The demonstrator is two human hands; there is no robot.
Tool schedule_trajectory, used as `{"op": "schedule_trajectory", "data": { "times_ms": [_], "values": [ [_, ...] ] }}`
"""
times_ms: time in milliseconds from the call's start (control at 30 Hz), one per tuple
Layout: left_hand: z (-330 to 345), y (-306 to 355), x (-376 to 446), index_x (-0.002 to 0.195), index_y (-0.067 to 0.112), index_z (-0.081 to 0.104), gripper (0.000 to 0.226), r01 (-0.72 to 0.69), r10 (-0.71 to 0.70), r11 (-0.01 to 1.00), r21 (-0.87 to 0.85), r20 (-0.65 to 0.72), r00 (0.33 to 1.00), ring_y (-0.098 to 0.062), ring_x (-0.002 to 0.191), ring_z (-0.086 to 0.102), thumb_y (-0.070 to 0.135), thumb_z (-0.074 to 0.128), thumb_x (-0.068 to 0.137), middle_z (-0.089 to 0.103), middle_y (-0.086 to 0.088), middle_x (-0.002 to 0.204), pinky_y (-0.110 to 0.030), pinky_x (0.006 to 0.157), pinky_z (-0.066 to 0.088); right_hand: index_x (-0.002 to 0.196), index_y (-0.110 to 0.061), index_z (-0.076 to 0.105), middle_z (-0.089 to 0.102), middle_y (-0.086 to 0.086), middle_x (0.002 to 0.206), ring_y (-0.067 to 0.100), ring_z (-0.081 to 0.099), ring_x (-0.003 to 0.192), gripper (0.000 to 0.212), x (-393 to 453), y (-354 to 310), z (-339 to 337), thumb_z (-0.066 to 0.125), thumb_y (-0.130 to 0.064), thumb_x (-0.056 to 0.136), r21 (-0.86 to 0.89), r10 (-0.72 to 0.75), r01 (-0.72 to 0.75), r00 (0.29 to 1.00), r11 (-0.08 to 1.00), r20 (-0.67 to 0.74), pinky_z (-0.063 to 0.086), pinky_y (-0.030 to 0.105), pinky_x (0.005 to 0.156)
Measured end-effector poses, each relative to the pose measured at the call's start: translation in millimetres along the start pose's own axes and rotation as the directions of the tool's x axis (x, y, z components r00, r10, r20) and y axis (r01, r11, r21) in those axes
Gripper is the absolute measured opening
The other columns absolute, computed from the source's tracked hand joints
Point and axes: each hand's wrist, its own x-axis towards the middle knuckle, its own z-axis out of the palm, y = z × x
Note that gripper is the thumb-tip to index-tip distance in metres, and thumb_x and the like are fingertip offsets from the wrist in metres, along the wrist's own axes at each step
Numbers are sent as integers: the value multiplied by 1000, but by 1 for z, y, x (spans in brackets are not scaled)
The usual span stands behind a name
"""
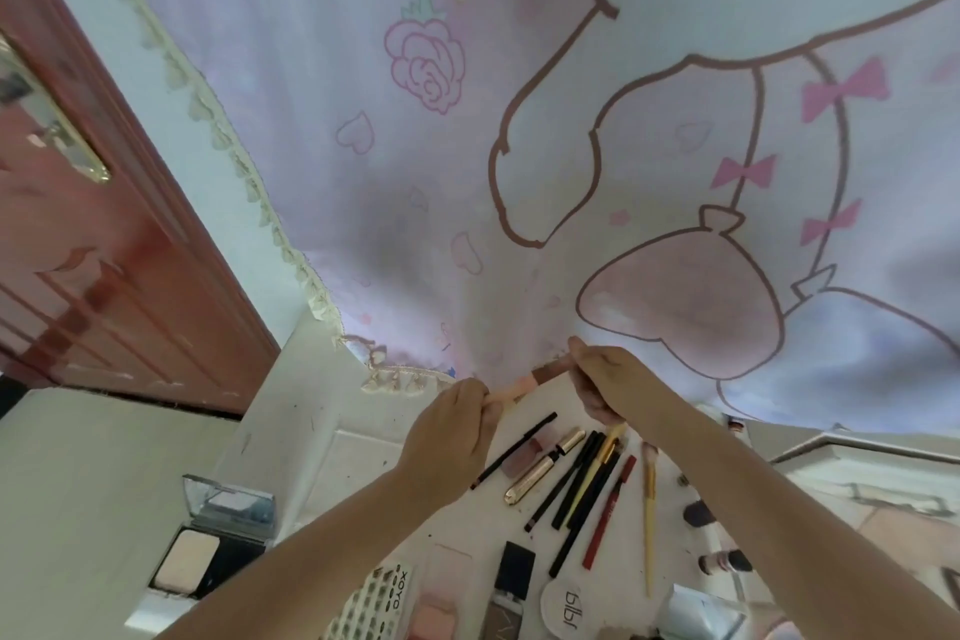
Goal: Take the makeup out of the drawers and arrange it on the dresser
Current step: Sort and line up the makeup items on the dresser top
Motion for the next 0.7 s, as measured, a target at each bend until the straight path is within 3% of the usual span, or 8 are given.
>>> {"op": "schedule_trajectory", "data": {
  "times_ms": [133, 267, 333, 433, 500, 567, 633, 700],
  "values": [
    [-32, 6, 7, 79, 15, 33, 23, 30, -24, 999, -32, 167, 986, -14, 62, 37, 24, 28, 100, 29, 12, 63, -14, 49, 27, 55, -15, 50, 31, -10, 35, 4, 23, 27, 47, -18, -29, 1, 35, -28, 97, -36, -33, 31, 998, 999, -49, 19, 13, 30],
    [-63, 7, 15, 64, 25, 25, 36, 16, 20, 987, -162, 218, 976, -5, 50, 29, 21, 30, 100, 31, 8, 58, -17, 48, 29, 57, -14, 42, 36, -7, 42, 1, 28, 26, 44, -31, -49, 4, 32, -26, 98, -223, -159, 132, 981, 966, -111, 24, 9, 34],
    [-68, 7, 18, 66, 21, 33, 34, -51, 67, 994, -100, 160, 985, -3, 49, 27, 27, 29, 100, 31, 10, 58, -15, 46, 29, 57, -14, 43, 36, -8, 40, 1, 28, 27, 43, -33, -57, 2, 34, -23, 98, -182, -144, 123, 983, 976, -113, 24, 12, 34],
    [-75, 9, 24, 65, 13, 53, 35, -173, 172, 969, 174, 24, 985, -2, 46, 22, 29, 32, 88, 41, 10, 52, -6, 41, 23, 54, -13, 49, 34, -5, 38, 8, 26, 28, 46, -34, -68, 2, 36, -24, 97, -8, 6, -7, 995, 1000, -97, 20, 17, 34],
    [-79, 13, 30, 58, 14, 55, 38, -213, 228, 909, 359, -1, 974, -2, 44, 22, 26, 32, 87, 47, 5, 46, -10, 34, 21, 56, -16, 48, 29, -3, 43, 7, 24, 25, 46, -33, -73, 8, 35, -34, 97, -71, 34, -48, 981, 996, -190, 20, 17, 32],
    [-83, 19, 36, 56, 16, 53, 45, -227, 252, 892, 391, -13, 968, -3, 37, 22, 29, 29, 91, 41, 7, 42, -10, 31, 16, 56, -16, 37, 25, -2, 48, 5, 21, 25, 46, -33, -78, 13, 37, -40, 95, -181, -36, -23, 949, 983, -312, 21, 17, 34],
    [-90, 26, 40, 55, 17, 49, 40, -212, 229, 895, 393, 3, 973, -3, 34, 13, 30, 32, 89, 26, 9, 42, -6, 37, 2, 55, -15, 33, 23, -1, 50, 6, 20, 28, 46, -32, -80, 15, 40, -37, 95, -146, -84, 31, 925, 989, -371, 20, 16, 34],
    [-92, 28, 42, 63, 18, 43, 36, -227, 222, 919, 322, 55, 974, -4, 36, 12, 28, 31, 96, 24, 11, 48, -11, 35, 7, 56, -14, 36, 24, -2, 49, 4, 21, 30, 42, -38, -83, 17, 39, -29, 96, -141, -164, 118, 907, 983, -387, 20, 13, 34]
  ]
}}
